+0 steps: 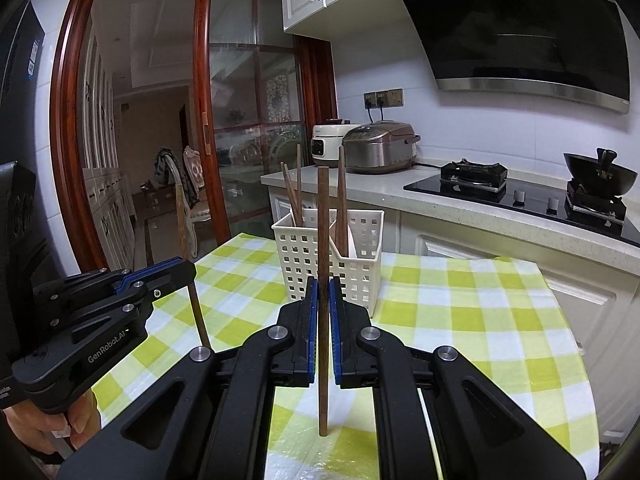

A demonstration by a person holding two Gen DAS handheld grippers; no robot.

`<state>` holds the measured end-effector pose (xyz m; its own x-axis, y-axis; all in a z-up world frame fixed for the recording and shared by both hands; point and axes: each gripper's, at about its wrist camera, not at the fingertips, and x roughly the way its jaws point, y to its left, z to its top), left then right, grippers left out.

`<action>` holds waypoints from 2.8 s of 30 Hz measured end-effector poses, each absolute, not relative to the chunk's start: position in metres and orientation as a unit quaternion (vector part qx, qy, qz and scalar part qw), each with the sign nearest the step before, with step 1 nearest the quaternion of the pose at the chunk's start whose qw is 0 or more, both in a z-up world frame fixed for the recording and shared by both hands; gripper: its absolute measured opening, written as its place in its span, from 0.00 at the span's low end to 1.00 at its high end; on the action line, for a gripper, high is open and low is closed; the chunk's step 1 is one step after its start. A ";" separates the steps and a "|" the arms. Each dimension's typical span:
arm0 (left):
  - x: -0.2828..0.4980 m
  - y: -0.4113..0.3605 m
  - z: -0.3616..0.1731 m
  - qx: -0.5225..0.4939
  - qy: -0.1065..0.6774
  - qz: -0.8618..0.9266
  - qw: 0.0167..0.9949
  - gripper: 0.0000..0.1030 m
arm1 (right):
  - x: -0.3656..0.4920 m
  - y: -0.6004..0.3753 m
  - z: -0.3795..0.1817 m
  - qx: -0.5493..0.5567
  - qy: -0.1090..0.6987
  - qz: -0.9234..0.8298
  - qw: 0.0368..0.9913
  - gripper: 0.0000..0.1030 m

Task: Organize utensils
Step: 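Carry the chopstick upright with the right tool toward the caddy, then lower the chopstick into the caddy and open the right tool, then withdraw the open right tool back from the caddy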

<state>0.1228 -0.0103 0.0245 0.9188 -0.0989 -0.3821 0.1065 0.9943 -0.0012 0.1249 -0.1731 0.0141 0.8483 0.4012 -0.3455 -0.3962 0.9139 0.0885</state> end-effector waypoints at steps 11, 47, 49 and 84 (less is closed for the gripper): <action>0.131 -0.006 0.034 0.014 0.195 -0.057 0.979 0.06 | 0.140 -0.161 0.021 -0.013 0.182 0.216 0.959 0.07; 0.284 0.009 0.190 0.012 0.126 -0.042 0.991 0.06 | 0.308 -0.145 0.131 0.006 0.147 0.209 0.967 0.07; 0.295 0.008 0.188 0.003 0.131 -0.042 0.991 0.06 | 0.314 -0.144 0.128 0.004 0.149 0.208 0.967 0.07; 0.341 0.059 0.101 -0.032 0.216 -0.019 0.976 0.65 | 0.368 -0.139 0.053 0.032 0.282 0.228 0.931 0.21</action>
<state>0.3408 0.0587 0.1006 0.9062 -0.0499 -0.4199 0.0225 0.9973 -0.0699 0.3681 -0.1386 0.0530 0.7369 0.4422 -0.5114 -0.4059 0.8943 0.1885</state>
